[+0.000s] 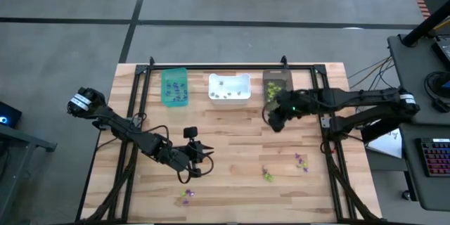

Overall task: Sort Halloween decoration
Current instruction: Put the purple witch hat toy into the green bin

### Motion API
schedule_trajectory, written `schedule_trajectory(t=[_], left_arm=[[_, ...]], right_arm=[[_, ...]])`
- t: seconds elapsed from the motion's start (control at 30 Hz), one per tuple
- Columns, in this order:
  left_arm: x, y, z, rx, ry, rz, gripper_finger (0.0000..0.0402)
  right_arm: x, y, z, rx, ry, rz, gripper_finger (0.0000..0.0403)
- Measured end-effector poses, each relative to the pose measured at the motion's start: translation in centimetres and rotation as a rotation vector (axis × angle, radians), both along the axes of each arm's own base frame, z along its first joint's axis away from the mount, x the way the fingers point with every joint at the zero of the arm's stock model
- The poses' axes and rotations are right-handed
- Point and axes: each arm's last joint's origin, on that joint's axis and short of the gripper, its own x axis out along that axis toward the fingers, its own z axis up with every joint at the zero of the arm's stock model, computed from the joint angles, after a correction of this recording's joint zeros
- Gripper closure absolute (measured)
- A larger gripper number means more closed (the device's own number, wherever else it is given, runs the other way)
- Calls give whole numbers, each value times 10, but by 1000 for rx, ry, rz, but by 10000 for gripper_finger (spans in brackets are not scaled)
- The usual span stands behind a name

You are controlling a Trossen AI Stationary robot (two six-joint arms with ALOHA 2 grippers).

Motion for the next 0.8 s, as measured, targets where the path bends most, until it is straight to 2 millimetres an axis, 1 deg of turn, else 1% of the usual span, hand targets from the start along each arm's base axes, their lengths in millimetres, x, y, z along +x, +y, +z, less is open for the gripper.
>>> schedule_trajectory(t=[0.13, 0.27, 0.4, 0.5, 0.63, 0.73, 0.8], left_arm=[[0, 0, 2, 7, -4, -5, 363], [3, -2, 16, 43, -33, -37, 363], [7, -5, 26, 102, -40, -72, 363], [9, -5, 30, 124, -46, -86, 363], [9, -5, 30, 147, -39, -97, 363], [9, -5, 30, 148, -39, -97, 363], [9, -5, 30, 150, -38, -98, 363]], right_arm=[[5, 23, -6, 54, 25, 65, 349], [13, 43, -19, 150, 93, 132, 349], [19, 59, -39, 239, 244, 188, 349], [18, 69, -56, 257, 388, 204, 349], [11, 79, -74, 249, 594, 147, 349], [1, 80, -84, 234, 780, 36, 349], [-4, 81, -89, 202, 874, -9, 349]])
